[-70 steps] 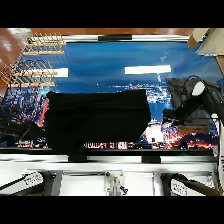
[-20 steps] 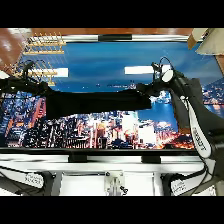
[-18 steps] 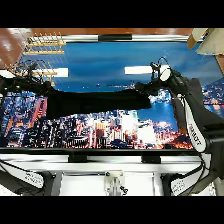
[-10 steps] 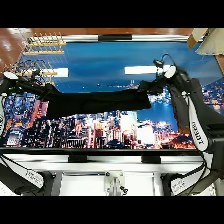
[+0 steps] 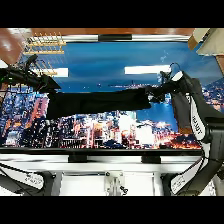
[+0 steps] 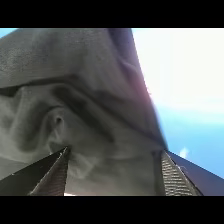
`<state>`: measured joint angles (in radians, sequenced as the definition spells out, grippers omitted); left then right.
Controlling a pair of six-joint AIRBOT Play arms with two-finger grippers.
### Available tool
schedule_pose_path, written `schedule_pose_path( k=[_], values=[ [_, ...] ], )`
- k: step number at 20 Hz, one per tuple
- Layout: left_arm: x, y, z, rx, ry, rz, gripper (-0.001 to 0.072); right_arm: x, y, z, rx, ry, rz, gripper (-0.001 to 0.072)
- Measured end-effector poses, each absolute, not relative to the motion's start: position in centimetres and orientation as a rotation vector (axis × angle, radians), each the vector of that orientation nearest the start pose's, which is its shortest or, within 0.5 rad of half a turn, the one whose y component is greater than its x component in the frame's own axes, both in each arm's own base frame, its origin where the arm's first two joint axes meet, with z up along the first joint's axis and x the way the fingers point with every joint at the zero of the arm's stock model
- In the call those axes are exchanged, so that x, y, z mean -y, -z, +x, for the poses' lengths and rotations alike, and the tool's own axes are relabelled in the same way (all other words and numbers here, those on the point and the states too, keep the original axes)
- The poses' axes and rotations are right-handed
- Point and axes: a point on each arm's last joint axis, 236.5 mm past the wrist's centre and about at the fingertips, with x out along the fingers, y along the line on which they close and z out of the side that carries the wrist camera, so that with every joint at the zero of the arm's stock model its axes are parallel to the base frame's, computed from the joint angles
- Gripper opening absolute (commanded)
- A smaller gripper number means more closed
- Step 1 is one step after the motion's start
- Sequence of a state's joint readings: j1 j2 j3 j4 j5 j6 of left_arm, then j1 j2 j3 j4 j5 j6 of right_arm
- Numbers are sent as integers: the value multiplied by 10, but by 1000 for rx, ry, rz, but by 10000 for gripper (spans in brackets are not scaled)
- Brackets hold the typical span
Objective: Fold the shirts.
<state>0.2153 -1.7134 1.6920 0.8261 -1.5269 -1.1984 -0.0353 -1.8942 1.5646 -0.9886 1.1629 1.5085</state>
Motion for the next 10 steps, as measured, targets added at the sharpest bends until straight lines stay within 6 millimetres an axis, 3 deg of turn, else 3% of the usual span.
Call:
schedule_pose_path(
  k=[2,3,4,5,6,7,8,9,10],
  values=[
    [83,-63,453,-1252,668,-401,504,-112,97,484,-1437,-289,575,684],
    [91,-67,452,-1247,683,-385,504,-117,100,482,-1444,-297,577,578],
    [100,-70,451,-1241,696,-370,504,-121,103,481,-1453,-302,579,332],
    [108,-72,451,-1233,707,-357,504,-123,108,479,-1465,-302,574,131],
    [117,-73,451,-1226,719,-343,504,-128,110,477,-1474,-305,591,72],
    [125,-74,451,-1222,731,-331,503,-129,110,477,-1473,-311,582,71],
    [134,-76,451,-1213,742,-320,426,-132,108,477,-1471,-320,593,71],
    [142,-76,451,-1206,751,-309,179,-132,103,477,-1465,-334,582,71],
    [151,-76,453,-1196,759,-299,31,-134,94,478,-1447,-352,568,70]
  ],
)
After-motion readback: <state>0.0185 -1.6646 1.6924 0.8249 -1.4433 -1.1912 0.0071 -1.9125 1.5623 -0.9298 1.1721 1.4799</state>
